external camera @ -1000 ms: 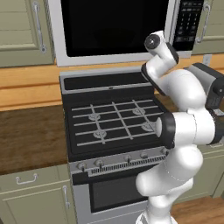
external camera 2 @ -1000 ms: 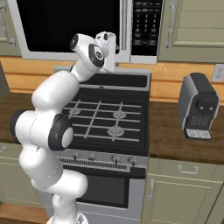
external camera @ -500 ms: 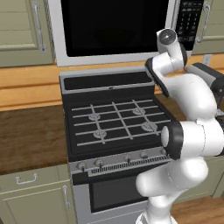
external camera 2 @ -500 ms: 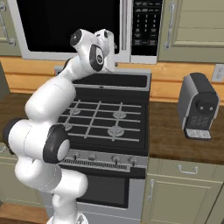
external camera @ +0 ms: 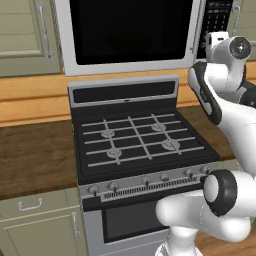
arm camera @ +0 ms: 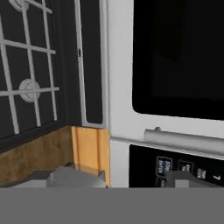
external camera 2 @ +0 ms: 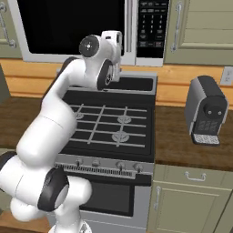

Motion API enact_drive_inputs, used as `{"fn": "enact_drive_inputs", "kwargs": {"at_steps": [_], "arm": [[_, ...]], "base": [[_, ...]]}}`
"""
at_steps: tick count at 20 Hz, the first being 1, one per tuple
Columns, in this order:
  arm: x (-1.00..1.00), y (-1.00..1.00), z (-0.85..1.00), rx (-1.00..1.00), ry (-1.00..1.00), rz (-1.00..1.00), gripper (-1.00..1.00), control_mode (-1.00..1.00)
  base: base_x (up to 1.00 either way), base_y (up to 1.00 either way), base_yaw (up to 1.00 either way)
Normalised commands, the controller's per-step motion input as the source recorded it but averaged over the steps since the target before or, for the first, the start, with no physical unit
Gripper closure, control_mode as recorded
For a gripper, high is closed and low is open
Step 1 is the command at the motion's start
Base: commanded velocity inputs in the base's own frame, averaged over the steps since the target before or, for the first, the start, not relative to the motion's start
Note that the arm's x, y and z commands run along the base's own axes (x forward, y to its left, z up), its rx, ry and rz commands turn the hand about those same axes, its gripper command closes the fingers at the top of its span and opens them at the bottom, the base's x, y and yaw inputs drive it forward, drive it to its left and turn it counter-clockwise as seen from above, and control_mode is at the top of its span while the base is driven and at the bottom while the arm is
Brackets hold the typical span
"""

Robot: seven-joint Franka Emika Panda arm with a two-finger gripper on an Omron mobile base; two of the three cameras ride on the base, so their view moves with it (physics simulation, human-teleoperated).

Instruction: Pick the sweet potato from the sink and place it in the bowl. Then pick the bowl and place it in the microwave. Then close the microwave door and press the start button.

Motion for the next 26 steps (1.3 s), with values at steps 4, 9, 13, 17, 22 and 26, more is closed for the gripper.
{"fn": "enact_drive_inputs", "kwargs": {"at_steps": [4, 9, 13, 17, 22, 26], "arm": [[-0.14, -0.89, 0.35, 0.42, -0.27, 0.2, -1.0, -1.0], [0.06, -0.78, 0.53, 0.27, -0.32, 0.17, -1.0, -1.0], [0.07, -0.1, 0.14, 0.1, -0.33, 0.18, 1.0, -1.0], [0.15, 0.14, 0.0, 0.0, -0.22, 0.19, 1.0, -1.0], [0.31, 0.08, 0.0, 0.0, -0.04, 0.09, 1.0, -1.0], [0.46, 0.01, 0.0, 0.0, 0.01, 0.0, 1.0, -1.0]], "base": [[0.0, 0.0, 0.0], [0.0, 0.0, 0.0], [0.0, 0.0, 0.0], [0.0, 0.0, 0.0], [0.0, 0.0, 0.0], [0.0, 0.0, 0.0]]}}
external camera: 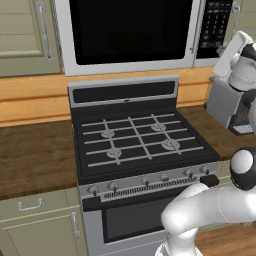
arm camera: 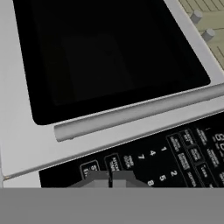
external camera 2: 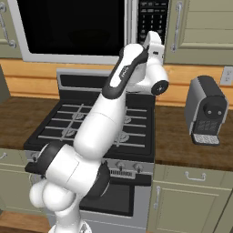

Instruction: Pick the sweet potato from the sink and place it in the bowl. Then pick the bowl and place it in the microwave. Then close the microwave door and press the start button.

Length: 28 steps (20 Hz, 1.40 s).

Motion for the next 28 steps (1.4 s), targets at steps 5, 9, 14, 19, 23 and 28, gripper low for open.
{"fn": "enact_drive_inputs", "kwargs": {"at_steps": [5, 9, 14, 19, 23, 28], "arm": [[0.42, 0.0, 0.0, 0.0, 0.03, 0.0, 1.0, -1.0], [0.45, 0.0, 0.0, 0.0, 0.01, 0.0, 1.0, -1.0], [0.45, 0.0, -0.02, 0.0, 0.02, 0.0, 1.0, -1.0], [0.41, 0.0, 0.0, 0.0, 0.01, 0.0, 1.0, -1.0], [0.37, 0.0, -0.01, 0.0, 0.0, 0.0, 1.0, -1.0], [0.32, 0.0, -0.04, 0.0, 0.0, 0.0, 1.0, -1.0]], "base": [[0.0, 0.0, 0.0], [0.0, 0.0, 0.0], [0.0, 0.0, 0.0], [0.0, 0.0, 0.0], [0.0, 0.0, 0.0], [0.0, 0.0, 0.0]]}}
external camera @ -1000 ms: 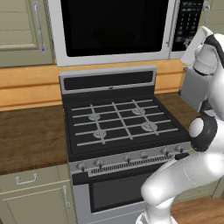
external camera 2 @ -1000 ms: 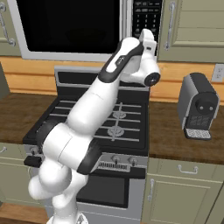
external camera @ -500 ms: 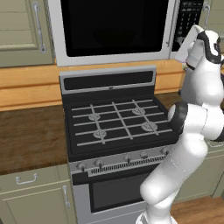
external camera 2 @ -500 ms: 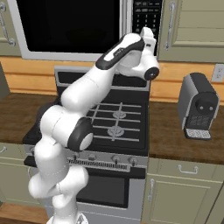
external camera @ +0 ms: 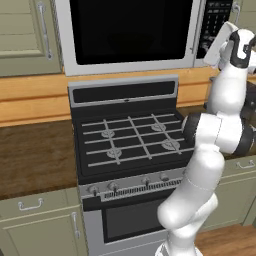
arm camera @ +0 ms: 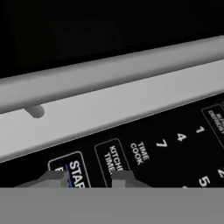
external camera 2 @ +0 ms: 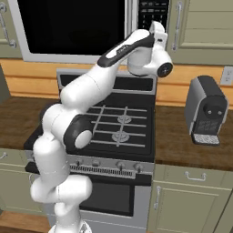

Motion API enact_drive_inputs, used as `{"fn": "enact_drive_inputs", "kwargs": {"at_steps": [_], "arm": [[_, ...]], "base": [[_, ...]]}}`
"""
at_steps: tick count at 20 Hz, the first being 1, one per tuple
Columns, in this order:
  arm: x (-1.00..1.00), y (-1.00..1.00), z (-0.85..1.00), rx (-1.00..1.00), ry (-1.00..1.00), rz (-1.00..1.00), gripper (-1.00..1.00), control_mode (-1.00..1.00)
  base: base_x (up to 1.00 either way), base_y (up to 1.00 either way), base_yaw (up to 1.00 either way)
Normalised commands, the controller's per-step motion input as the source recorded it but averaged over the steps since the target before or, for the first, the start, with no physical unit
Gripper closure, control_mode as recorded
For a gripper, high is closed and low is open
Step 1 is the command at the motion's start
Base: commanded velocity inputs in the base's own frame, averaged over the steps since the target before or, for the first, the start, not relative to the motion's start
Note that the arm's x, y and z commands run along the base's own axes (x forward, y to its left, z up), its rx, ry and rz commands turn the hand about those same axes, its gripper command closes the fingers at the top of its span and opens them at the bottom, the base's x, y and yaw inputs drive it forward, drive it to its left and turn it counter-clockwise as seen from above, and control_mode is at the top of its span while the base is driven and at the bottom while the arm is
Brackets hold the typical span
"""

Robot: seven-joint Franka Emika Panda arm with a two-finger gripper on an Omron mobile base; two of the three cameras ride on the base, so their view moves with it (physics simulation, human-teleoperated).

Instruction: Pick the sweet potato from the sink and place it in the bowl. Then pick the bowl and place it in the microwave. Then close the microwave door and press the start button.

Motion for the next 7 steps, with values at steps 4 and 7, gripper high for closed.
{"fn": "enact_drive_inputs", "kwargs": {"at_steps": [4, 7], "arm": [[-0.84, 0.04, -0.14, 0.0, 0.0, 0.0, 1.0, -1.0], [-1.0, 0.16, -0.22, 0.0, 0.0, 0.0, 1.0, -1.0]], "base": [[0.0, 0.0, 0.0], [0.0, 0.0, 0.0]]}}
